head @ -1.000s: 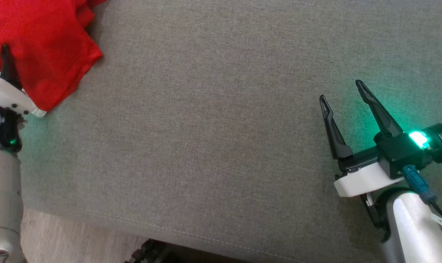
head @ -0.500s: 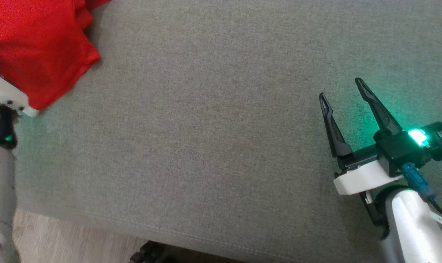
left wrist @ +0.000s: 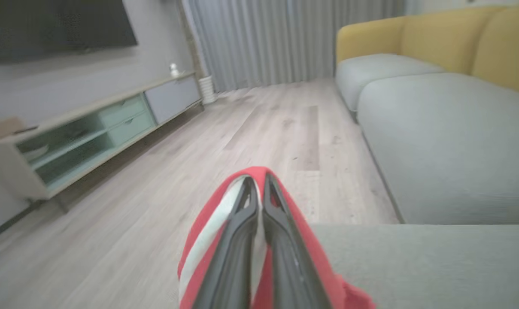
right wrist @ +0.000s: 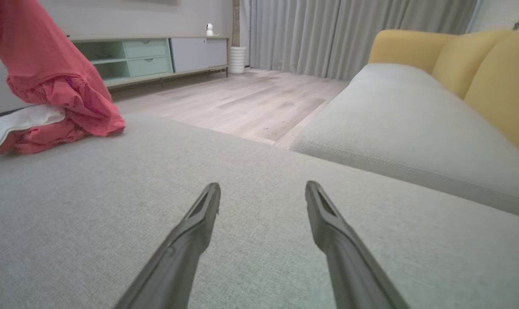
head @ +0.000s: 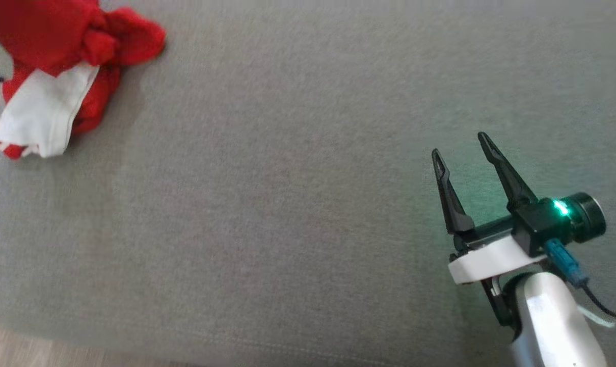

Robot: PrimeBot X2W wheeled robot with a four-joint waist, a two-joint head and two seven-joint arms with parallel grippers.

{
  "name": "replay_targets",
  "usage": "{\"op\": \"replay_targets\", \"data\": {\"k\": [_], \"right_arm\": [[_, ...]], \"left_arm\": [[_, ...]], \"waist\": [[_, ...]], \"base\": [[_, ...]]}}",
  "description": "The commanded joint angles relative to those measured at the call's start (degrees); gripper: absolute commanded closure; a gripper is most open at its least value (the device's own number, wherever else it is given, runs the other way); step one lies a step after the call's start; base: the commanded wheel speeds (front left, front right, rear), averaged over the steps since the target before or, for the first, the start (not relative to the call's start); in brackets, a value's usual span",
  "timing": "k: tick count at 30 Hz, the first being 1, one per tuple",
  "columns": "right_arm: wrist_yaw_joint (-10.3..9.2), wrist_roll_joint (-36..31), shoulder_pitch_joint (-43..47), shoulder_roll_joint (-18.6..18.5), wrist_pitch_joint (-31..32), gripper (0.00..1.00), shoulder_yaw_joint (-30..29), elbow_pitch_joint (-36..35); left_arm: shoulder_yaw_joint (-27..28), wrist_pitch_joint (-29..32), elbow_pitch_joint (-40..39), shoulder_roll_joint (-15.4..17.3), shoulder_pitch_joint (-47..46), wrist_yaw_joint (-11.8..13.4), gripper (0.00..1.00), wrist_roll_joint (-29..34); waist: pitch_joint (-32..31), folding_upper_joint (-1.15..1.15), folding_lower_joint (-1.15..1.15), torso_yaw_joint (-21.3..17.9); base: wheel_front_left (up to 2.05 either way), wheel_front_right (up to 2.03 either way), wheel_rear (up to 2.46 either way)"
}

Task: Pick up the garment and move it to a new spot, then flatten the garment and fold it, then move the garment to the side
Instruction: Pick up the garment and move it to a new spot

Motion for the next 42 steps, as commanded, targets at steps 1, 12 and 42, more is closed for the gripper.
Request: {"op": "replay_targets", "data": {"k": [1, 12, 42], "right_arm": [[0.44, 0.8, -0.2, 0.9, -1.1, 0.00, 1.2, -0.9], [0.44, 6.9, 2.6, 1.0, -4.9, 0.00, 0.0, 4.1], [0.44, 9.3, 0.2, 1.0, -7.7, 0.00, 0.0, 7.0]], "left_arm": [[-0.1, 0.9, -3.8, 3.7, -2.8, 0.1, 1.00, 0.3], [-8.4, 9.4, -19.6, -1.0, -2.4, 0.2, 1.00, -1.9], [-11.0, 1.5, -9.9, -8.8, 19.4, 5.9, 0.00, -7.6]], "waist": [[-4.8, 0.00, 0.01, -3.7], [-12.7, 0.00, 0.01, -13.7], [-5.8, 0.00, 0.01, -21.0]], "base": [[0.00, 0.00, 0.00], [0.00, 0.00, 0.00], [0.00, 0.00, 0.00]]}}
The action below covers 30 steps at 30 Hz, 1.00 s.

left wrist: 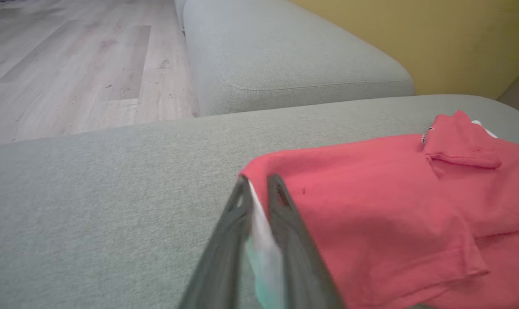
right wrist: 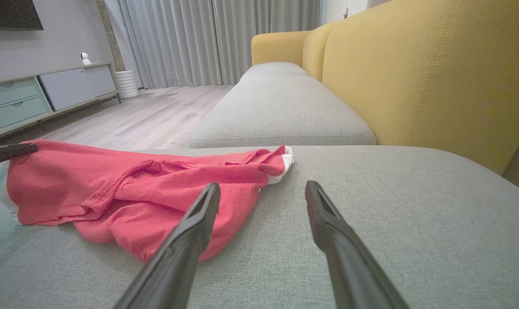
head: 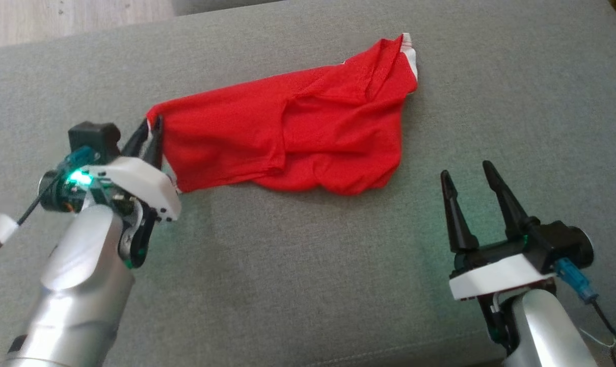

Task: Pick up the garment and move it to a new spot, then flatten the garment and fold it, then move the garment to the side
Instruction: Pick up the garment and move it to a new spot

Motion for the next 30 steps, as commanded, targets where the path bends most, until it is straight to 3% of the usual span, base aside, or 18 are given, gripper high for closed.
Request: {"op": "replay_targets", "data": {"k": [1, 8, 16, 21, 30], "right_arm": [[0.44, -0.3, -1.4, 0.0, -0.7, 0.00, 0.7, -1.4], [0.44, -1.0, -0.7, 0.0, -0.7, 0.00, 0.1, -0.7], [0.44, -1.1, 1.1, 0.0, 0.1, 0.00, -1.1, -0.4], [0.44, -0.7, 3.4, 0.0, 0.7, 0.00, -1.9, -0.5], [0.44, 1.4, 8.3, 0.0, 0.6, 0.00, -4.2, -1.2]], "left_arm": [[2.3, -1.7, -0.3, 2.1, -2.5, 0.3, 0.00, 0.4], [2.4, -8.0, 3.5, 2.3, -3.5, -1.0, 0.00, 0.9], [3.2, -14.8, 1.1, 0.5, 2.0, -0.9, 0.00, -0.8], [3.0, -17.0, -2.9, -0.8, 10.5, 0.6, 0.00, -1.3], [4.0, -18.6, -14.7, -1.8, 26.9, 6.4, 0.00, 0.1]], "waist": [[-0.1, 0.00, -0.01, 0.4], [-2.8, 0.00, -0.01, 2.6], [-9.1, 0.00, -0.01, 5.9], [-12.7, 0.00, -0.01, 7.6], [-15.1, 0.00, -0.01, 9.8]], "base": [[0.00, 0.00, 0.00], [0.00, 0.00, 0.00], [0.00, 0.00, 0.00], [0.00, 0.00, 0.00], [0.00, 0.00, 0.00]]}}
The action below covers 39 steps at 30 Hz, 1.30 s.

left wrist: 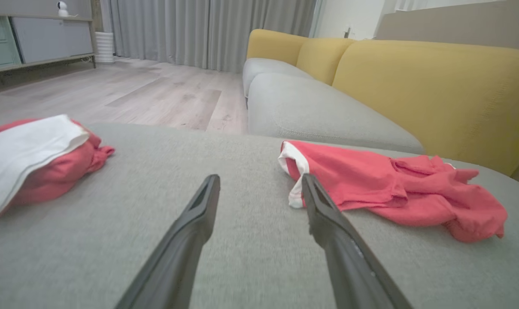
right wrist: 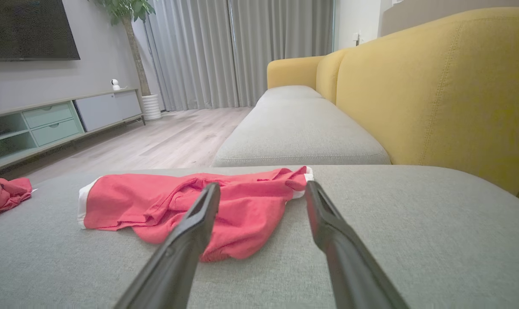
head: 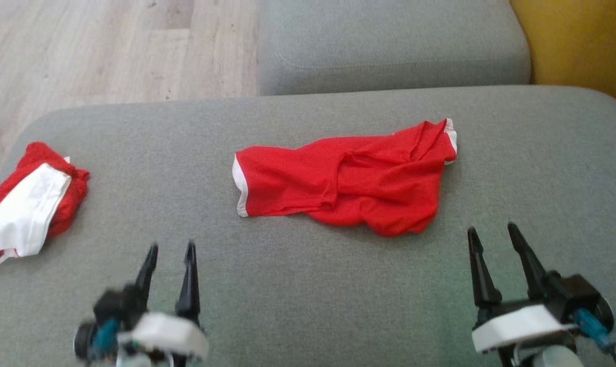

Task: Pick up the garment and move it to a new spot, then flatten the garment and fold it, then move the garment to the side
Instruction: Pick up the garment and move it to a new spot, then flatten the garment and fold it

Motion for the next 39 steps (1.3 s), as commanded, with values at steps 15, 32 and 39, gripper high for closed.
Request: {"op": "replay_targets", "data": {"k": [15, 32, 39], "right_arm": [[0.44, 2.3, 3.2, -0.2, -0.8, 0.00, 0.2, -0.8], [0.44, 2.3, 3.1, -0.2, -1.1, 0.00, 0.4, 0.5], [0.44, 2.1, 2.9, -0.2, -1.2, 0.00, -0.1, 0.6]], "left_arm": [[3.2, -0.6, -13.5, 0.5, 12.8, 5.0, 0.00, 1.3], [2.5, -0.1, -14.2, 1.0, 12.8, 5.3, 0.00, 0.9], [2.4, 0.0, -14.7, 1.3, 12.7, 5.7, 0.00, 0.9]], "waist": [[-2.1, 0.00, 0.01, 1.4], [-1.4, 0.00, 0.01, 1.5], [-0.5, 0.00, 0.01, 2.3]], "base": [[0.00, 0.00, 0.00], [0.00, 0.00, 0.00], [0.00, 0.00, 0.00]]}}
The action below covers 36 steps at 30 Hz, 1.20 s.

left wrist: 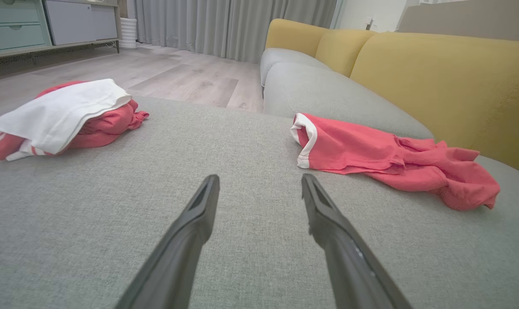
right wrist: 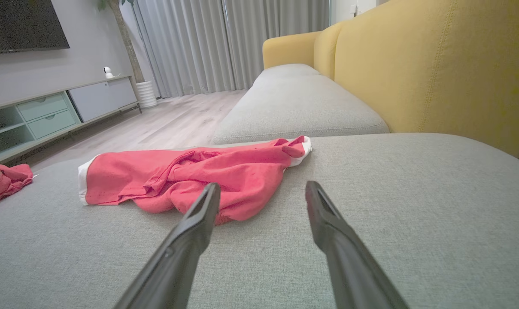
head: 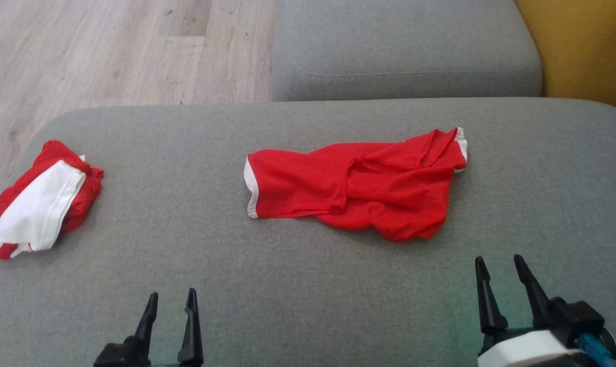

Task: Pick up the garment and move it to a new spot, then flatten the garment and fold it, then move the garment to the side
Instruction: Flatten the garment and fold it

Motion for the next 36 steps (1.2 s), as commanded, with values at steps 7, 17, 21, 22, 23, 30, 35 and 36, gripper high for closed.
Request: {"op": "replay_targets", "data": {"k": [7, 17, 21, 22, 23, 30, 35, 36], "right_arm": [[0.44, -2.9, -10.3, -0.3, 4.1, 0.00, -2.5, -2.4], [0.44, -9.1, -32.4, -2.4, 20.5, 0.00, -11.3, 3.5], [0.44, -11.5, -39.8, -6.2, 26.2, 0.00, -13.8, 9.7], [0.44, -11.9, -41.3, -7.1, 27.5, 0.00, -14.5, 11.6], [0.44, -12.2, -42.7, -7.9, 28.6, 0.00, -14.9, 13.4], [0.44, -10.2, -47.9, -10.2, 32.5, 0.00, -18.7, 24.5], [0.44, -8.8, -49.5, -10.2, 32.5, 0.19, -20.1, 30.4], [0.44, -8.6, -49.7, -10.1, 32.1, 0.56, -20.1, 31.2]], "left_arm": [[0.7, 0.5, -3.6, 1.1, -3.7, 0.9, 0.00, 0.8], [-1.4, 0.5, -6.1, -0.2, -9.2, 0.5, 0.00, 2.7], [-2.3, 0.2, -6.4, -1.2, -11.5, 0.0, 0.00, 3.3], [-2.4, 0.2, -6.3, -1.4, -12.1, -0.1, 0.00, 3.4], [-2.6, 0.1, -6.2, -1.7, -12.6, -0.2, 0.00, 3.6], [-3.7, -0.4, -5.1, -3.0, -14.5, -0.9, 0.00, 4.0], [-3.7, -0.6, -4.6, -3.1, -14.7, -0.9, 0.00, 4.2], [-3.7, -0.6, -4.5, -3.1, -14.7, -0.8, 0.00, 4.2]], "waist": [[3.9, 0.00, 0.00, 1.6], [13.9, 0.00, 0.00, 5.7], [17.8, 0.00, 0.00, 8.0], [18.6, 0.00, 0.00, 8.6], [19.3, 0.00, 0.00, 9.2], [22.2, 0.00, 0.00, 12.1], [22.4, 0.00, 0.00, 12.3], [22.3, 0.00, 0.00, 12.2]], "base": [[0.00, 0.00, 0.00], [0.00, 0.00, 0.00], [0.00, 0.00, 0.00], [0.00, 0.00, 0.00], [0.00, 0.00, 0.00], [0.00, 0.00, 0.00], [0.00, 0.00, 0.00], [0.00, 0.00, 0.00]]}}
